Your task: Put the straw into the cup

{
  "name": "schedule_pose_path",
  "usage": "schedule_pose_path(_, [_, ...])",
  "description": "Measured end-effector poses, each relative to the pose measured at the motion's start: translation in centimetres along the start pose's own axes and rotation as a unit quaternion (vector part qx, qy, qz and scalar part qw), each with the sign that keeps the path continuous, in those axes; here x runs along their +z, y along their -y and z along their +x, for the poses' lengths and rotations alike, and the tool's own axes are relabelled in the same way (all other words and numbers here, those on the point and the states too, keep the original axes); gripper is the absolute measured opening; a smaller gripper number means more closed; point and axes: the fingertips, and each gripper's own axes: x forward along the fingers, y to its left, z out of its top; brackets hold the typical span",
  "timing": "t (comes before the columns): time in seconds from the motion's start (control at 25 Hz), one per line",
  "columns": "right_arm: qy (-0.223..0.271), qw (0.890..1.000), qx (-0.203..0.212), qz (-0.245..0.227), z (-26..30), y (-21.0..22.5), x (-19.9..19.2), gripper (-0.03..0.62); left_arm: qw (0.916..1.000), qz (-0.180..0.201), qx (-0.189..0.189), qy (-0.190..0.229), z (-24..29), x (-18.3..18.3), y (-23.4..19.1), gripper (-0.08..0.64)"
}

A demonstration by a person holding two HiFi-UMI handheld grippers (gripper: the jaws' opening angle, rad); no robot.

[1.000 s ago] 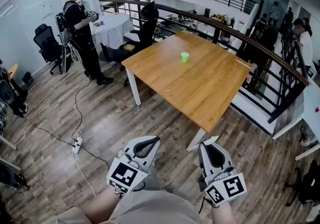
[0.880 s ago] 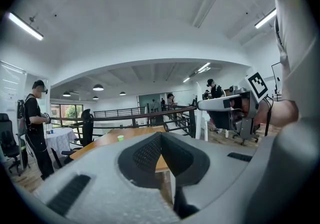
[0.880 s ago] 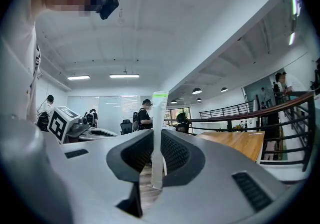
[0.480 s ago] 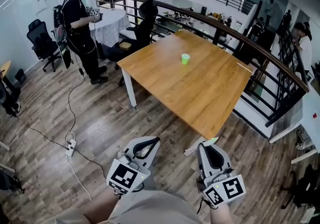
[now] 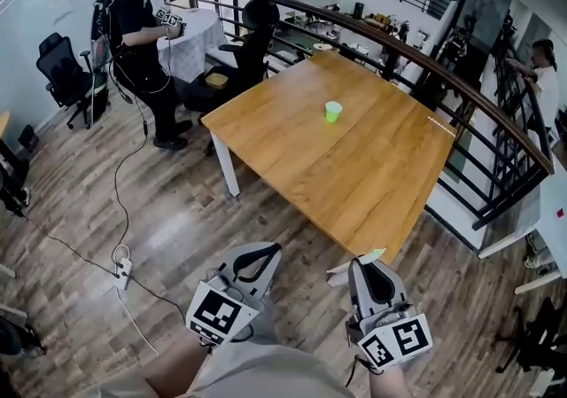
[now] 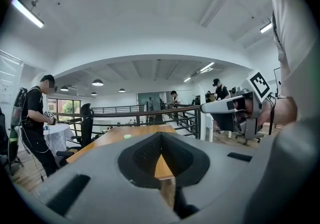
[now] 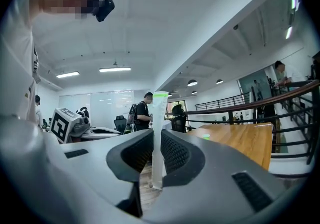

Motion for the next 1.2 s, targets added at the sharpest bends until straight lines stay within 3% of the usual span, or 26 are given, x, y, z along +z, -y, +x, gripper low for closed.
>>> schedule_pose_path(0.52, [-0.008,0.999,-0.031,0.011,12.4,6.8,0.2,0.051,0.9992,-0.031,-0.021,-0.016,9.5,-0.9,-11.0,0.014])
schedule_pose_path(0.84, [-0.013,0.998,-0.056,0.020,20.9,10.0,1.6,0.051,0.9987,-0.009,-0.047,-0.016,15.1,0.1,-18.5,0.014])
schedule_pose_path(1.2, [-0.025,0.996,-0.076,0.025,30.1,13.3,3.1,0.051,0.9977,-0.011,-0.066,-0.006,20.9,1.1,-26.8,0.014])
